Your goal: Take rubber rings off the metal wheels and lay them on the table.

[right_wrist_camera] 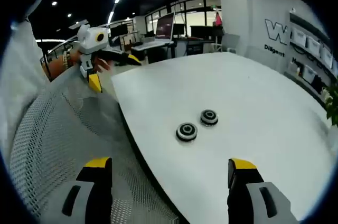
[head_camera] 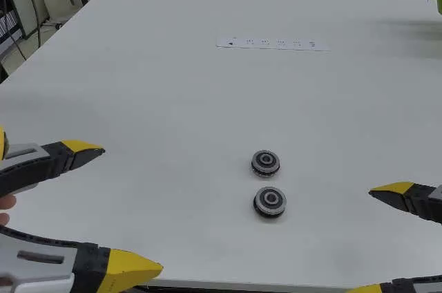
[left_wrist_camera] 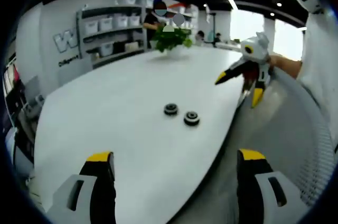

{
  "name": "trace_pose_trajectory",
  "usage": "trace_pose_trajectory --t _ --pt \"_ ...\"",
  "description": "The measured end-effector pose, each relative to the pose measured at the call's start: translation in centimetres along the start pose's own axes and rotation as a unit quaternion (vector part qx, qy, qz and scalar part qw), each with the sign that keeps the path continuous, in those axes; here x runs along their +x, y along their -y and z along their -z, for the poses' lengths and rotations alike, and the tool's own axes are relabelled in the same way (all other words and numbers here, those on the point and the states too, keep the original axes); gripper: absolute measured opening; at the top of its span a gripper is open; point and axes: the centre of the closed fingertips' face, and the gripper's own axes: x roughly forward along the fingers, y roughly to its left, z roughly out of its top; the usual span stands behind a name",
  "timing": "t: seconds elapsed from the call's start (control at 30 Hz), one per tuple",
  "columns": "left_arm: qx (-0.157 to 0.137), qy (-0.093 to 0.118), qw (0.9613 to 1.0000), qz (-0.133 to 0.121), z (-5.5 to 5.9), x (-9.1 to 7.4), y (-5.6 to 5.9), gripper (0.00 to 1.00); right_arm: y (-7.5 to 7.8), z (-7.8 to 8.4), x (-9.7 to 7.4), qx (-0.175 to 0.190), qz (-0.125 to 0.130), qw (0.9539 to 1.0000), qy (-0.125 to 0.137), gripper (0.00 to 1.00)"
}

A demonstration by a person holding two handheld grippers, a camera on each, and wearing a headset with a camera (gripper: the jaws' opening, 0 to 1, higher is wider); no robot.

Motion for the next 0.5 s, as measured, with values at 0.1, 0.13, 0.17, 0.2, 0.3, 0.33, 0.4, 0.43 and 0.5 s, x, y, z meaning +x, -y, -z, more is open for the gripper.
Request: trace_pose_trajectory --t 0.1,0.13,0.17,0.2,0.3,0.33,0.4,0.43,0.5 --pt "-0.015 0.006 0.9999 0.000 0.1 -0.1 -0.4 0.95 -0.1 0.2 0.3 0.005 -0.001 0.9999 -0.010 0.87" --pt "-0.015 0.006 0.9999 0.000 0.2 -0.2 -0.4 0.95 -0.2 0.2 0.4 0.004 -0.001 0.9999 -0.011 0.88" --pt "-0.014 0.007 0.9999 0.001 0.3 -0.2 -0.5 0.95 -0.4 0.0 0.4 0.005 -0.006 0.9999 -0.006 0.88" --pt "-0.012 0.009 0.9999 0.001 0.2 -0.3 -0.5 0.95 -0.5 -0.2 0.5 0.009 -0.010 0.9999 -0.002 0.88" --pt "-0.017 0.017 0.9997 0.006 0.0 -0.3 -0.5 0.95 0.3 0.0 0.3 0.010 0.012 0.9999 -0.007 0.88" --pt "-0.019 0.019 0.9996 0.011 -0.1 -0.3 -0.3 0.95 0.5 0.1 0.3 0.010 0.019 0.9997 -0.010 0.88" --pt "-0.020 0.017 0.9995 0.019 0.0 -0.2 0.0 0.94 0.8 0.1 0.2 0.024 0.024 0.9994 -0.009 0.88" --pt "-0.013 0.011 0.9996 0.020 0.1 -0.2 0.1 0.93 0.9 0.1 0.2 0.031 0.026 0.9992 -0.006 0.88" --pt "-0.002 0.006 0.9997 0.022 0.2 -0.1 0.2 0.94 1.2 0.0 0.0 0.038 0.031 0.9988 0.002 0.88"
